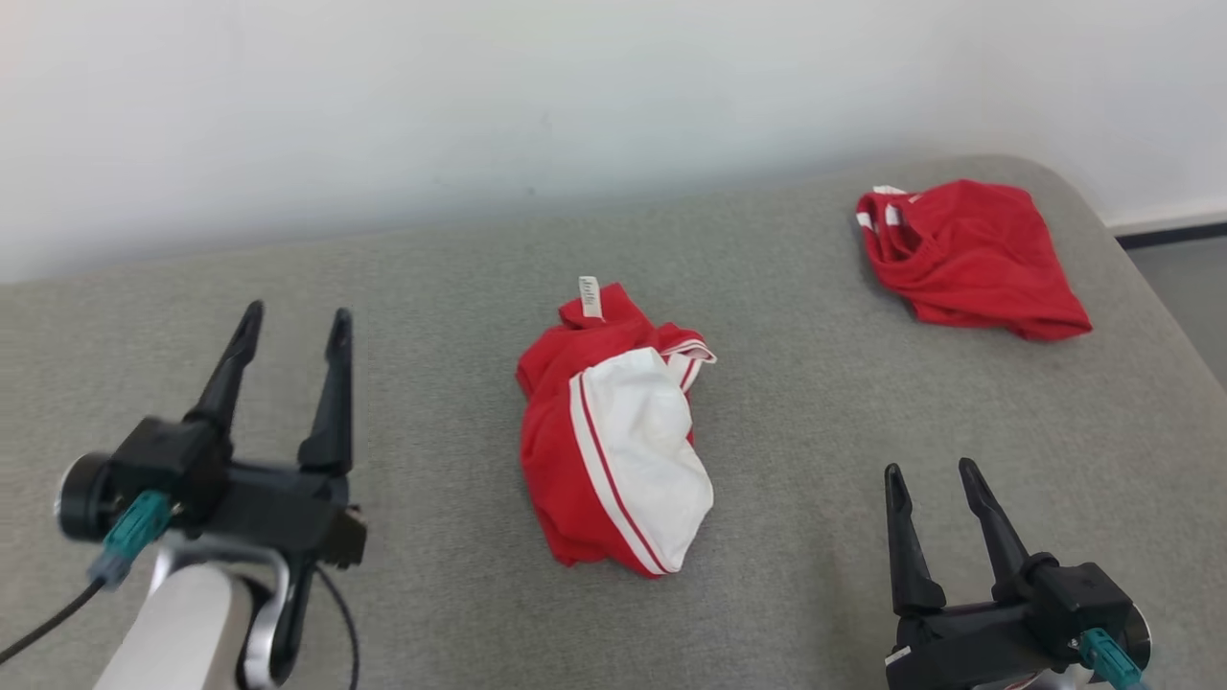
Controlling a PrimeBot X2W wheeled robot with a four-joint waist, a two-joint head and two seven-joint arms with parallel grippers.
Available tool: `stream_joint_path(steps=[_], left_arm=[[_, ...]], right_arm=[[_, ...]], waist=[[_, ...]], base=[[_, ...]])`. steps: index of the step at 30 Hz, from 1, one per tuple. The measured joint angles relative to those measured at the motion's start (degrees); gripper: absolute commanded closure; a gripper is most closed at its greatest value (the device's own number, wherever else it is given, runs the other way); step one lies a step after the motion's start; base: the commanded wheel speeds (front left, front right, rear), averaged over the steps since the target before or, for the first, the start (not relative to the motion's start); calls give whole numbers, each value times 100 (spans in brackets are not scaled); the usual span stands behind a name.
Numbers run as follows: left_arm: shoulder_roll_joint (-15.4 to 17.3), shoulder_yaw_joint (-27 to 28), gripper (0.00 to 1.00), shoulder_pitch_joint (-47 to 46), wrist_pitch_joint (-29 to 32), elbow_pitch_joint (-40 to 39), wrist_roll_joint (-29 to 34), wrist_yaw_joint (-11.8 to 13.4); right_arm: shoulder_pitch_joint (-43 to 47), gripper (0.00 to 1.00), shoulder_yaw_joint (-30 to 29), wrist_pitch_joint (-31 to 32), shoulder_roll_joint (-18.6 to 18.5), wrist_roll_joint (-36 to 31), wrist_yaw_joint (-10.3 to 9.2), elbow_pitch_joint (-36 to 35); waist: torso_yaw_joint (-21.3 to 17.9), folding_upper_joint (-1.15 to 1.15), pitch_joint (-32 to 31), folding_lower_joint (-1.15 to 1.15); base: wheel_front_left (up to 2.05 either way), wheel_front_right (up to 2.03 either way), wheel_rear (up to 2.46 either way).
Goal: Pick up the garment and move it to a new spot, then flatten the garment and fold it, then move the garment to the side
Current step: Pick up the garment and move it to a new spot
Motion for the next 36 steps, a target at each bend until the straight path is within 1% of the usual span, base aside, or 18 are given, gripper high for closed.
stream_joint_path(steps=[3, 7, 13, 16, 21, 24, 29, 34, 36], left_arm=[[155, 162, 0, 304, -37, -250, 13, 132], [237, 369, 0, 795, -60, -513, -18, 247], [300, 668, 0, 1515, -81, -768, -10, 392], [270, 899, 0, 1786, -88, -962, 11, 396], [261, 1049, 0, 2221, -88, -1127, 264, 238], [143, 1284, 0, 2384, -88, -1227, 279, 213], [-105, 1660, 0, 2587, -88, -1341, 403, 66], [-339, 1915, 0, 2721, -88, -1330, 722, -174], [-445, 1945, 0, 2810, -88, -1198, 984, -310]], right_arm=[[18, 0, 3, 1, 0, -19, 1, 3], [49, 0, -1, 1, 0, -19, 0, 13], [86, 0, -8, 1, 1, -19, 1, 37], [115, 0, -23, 1, 1, -19, 1, 43], [143, 0, -33, 1, 1, -13, 0, 47], [156, 0, -42, 0, 1, -7, 1, 49], [175, 0, -47, 1, 1, -1, 1, 58], [178, 0, -43, 1, 1, -1, 1, 76], [177, 0, -24, 0, 1, -1, 0, 91]], waist=[[139, 0, -82, 0], [301, 0, -172, 0], [475, 1, -279, -1], [548, 0, -302, 0], [655, 1, -313, 0], [711, 1, -308, 0], [793, 0, -305, 0], [846, 1, -307, 0], [853, 1, -316, 0]], base=[[0, 0, 0], [0, 0, 0], [0, 0, 0], [0, 0, 0], [0, 0, 0], [0, 0, 0], [0, 0, 0], [0, 0, 0], [0, 0, 0]])
